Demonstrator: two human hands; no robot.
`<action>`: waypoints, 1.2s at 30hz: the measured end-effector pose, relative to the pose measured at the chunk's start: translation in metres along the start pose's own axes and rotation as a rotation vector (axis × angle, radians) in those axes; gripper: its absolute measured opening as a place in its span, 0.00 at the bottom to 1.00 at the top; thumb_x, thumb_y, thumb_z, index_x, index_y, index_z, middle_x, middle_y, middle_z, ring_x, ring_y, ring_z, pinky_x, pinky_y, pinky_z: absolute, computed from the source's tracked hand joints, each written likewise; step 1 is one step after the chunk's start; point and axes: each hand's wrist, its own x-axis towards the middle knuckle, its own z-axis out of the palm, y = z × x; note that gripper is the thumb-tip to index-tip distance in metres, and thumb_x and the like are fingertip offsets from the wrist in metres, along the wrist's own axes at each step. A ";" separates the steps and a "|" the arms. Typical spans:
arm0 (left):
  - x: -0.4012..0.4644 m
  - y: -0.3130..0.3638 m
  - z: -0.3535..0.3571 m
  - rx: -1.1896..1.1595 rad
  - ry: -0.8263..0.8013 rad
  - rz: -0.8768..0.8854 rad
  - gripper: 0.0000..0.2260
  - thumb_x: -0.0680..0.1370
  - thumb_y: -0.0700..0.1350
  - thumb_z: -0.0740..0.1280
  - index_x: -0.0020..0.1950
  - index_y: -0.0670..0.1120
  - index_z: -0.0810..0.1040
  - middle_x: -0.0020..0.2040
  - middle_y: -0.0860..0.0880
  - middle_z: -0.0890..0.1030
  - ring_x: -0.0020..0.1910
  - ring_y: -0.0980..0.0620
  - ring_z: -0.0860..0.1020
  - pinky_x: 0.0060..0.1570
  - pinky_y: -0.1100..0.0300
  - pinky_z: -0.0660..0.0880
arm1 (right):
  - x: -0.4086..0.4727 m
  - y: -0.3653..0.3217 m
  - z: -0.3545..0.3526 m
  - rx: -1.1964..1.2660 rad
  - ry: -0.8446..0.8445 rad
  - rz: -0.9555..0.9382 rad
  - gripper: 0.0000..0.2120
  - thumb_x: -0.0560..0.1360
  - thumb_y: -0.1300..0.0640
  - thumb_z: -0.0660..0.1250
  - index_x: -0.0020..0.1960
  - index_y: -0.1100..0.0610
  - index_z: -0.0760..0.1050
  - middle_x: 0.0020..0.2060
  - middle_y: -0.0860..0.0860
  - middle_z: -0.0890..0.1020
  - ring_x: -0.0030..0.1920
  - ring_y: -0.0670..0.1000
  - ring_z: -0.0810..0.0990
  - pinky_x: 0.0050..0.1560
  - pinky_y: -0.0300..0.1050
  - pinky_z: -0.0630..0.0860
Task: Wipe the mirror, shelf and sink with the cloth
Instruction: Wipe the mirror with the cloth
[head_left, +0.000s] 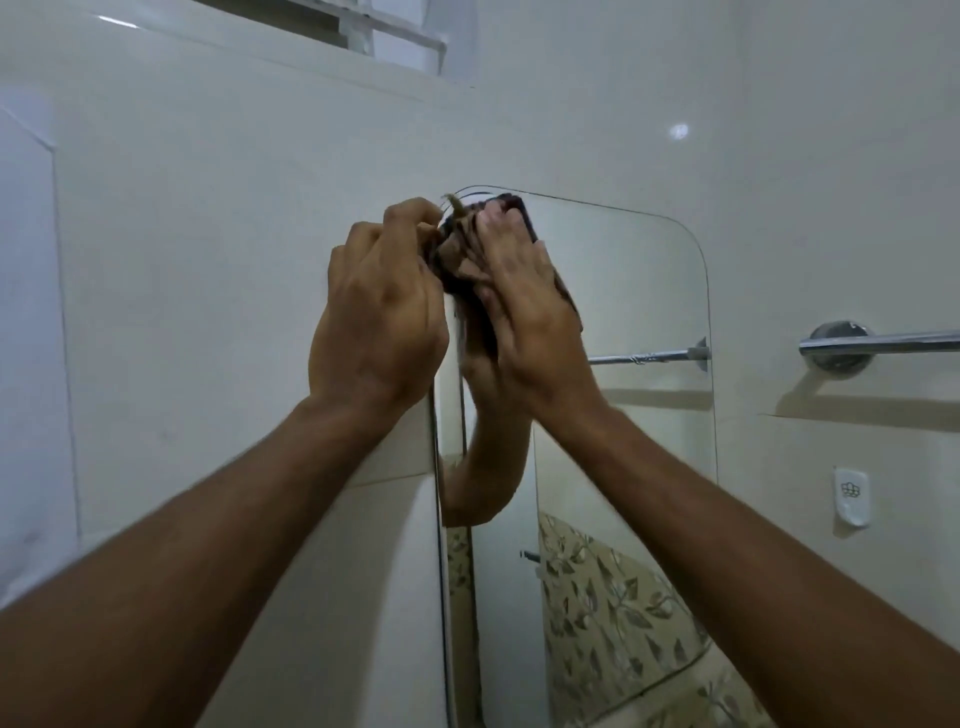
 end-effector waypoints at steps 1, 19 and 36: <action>0.000 -0.002 -0.002 -0.021 -0.006 -0.009 0.17 0.78 0.38 0.56 0.65 0.50 0.71 0.53 0.51 0.75 0.54 0.49 0.72 0.46 0.58 0.68 | -0.014 -0.006 0.001 0.007 -0.042 -0.031 0.24 0.83 0.59 0.54 0.79 0.62 0.58 0.79 0.56 0.60 0.81 0.54 0.53 0.80 0.52 0.51; -0.002 -0.003 -0.007 -0.048 -0.044 0.089 0.18 0.78 0.43 0.55 0.66 0.45 0.73 0.52 0.53 0.72 0.52 0.54 0.68 0.52 0.61 0.65 | -0.026 -0.006 0.000 -0.048 -0.126 -0.096 0.24 0.84 0.60 0.55 0.78 0.64 0.58 0.79 0.59 0.59 0.80 0.57 0.53 0.81 0.52 0.49; -0.002 -0.004 -0.005 0.037 -0.035 0.161 0.17 0.81 0.47 0.55 0.64 0.44 0.76 0.55 0.47 0.80 0.54 0.50 0.72 0.55 0.61 0.63 | -0.020 -0.003 0.000 -0.138 -0.070 -0.087 0.24 0.84 0.56 0.53 0.78 0.62 0.60 0.78 0.59 0.61 0.80 0.57 0.55 0.79 0.57 0.54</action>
